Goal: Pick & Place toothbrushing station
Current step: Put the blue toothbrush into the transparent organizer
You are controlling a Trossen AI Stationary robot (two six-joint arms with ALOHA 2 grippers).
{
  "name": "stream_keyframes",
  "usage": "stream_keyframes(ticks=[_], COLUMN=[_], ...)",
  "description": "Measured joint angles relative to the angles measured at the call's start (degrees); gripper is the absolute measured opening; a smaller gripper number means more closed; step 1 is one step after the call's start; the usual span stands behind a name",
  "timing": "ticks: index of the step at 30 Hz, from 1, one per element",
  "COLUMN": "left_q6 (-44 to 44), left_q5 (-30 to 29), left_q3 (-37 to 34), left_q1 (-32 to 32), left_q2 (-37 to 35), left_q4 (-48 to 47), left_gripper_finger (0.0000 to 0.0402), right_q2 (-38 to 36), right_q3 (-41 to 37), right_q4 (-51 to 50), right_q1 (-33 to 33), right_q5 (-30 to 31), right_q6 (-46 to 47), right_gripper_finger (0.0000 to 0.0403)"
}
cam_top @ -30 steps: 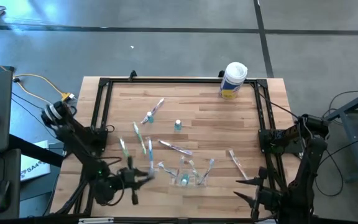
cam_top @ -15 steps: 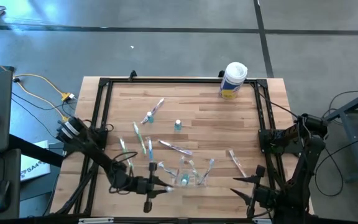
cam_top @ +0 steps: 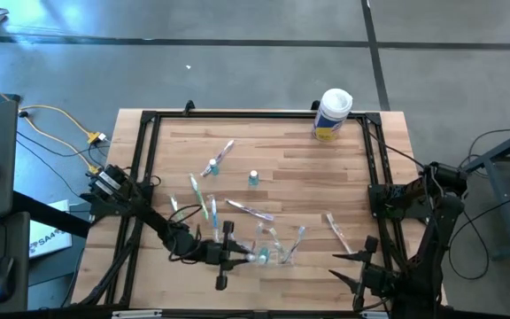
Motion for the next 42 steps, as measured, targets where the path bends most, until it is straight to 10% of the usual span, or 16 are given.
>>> stream_keyframes(ticks=[13,30,42], left_q6=[-1.5,-6.2,-6.7], left_q5=[2.7,15.0,13.3], left_q3=[-6.2,-4.5,-4.5], left_q1=[1.1,4.0,4.4], left_q2=[5.1,7.6,7.6], left_q4=[13.2,12.2,9.6], left_gripper_finger=[0.0042,0.0042,0.0065], right_q2=[0.0,0.0,0.0], right_q3=[0.0,0.0,0.0], right_q4=[0.6,0.6,0.6], right_q1=[0.0,-0.1,-0.2], right_q5=[0.0,0.9,1.4], right_q6=[0.0,0.0,-0.2], right_gripper_finger=[0.018,0.018,0.018])
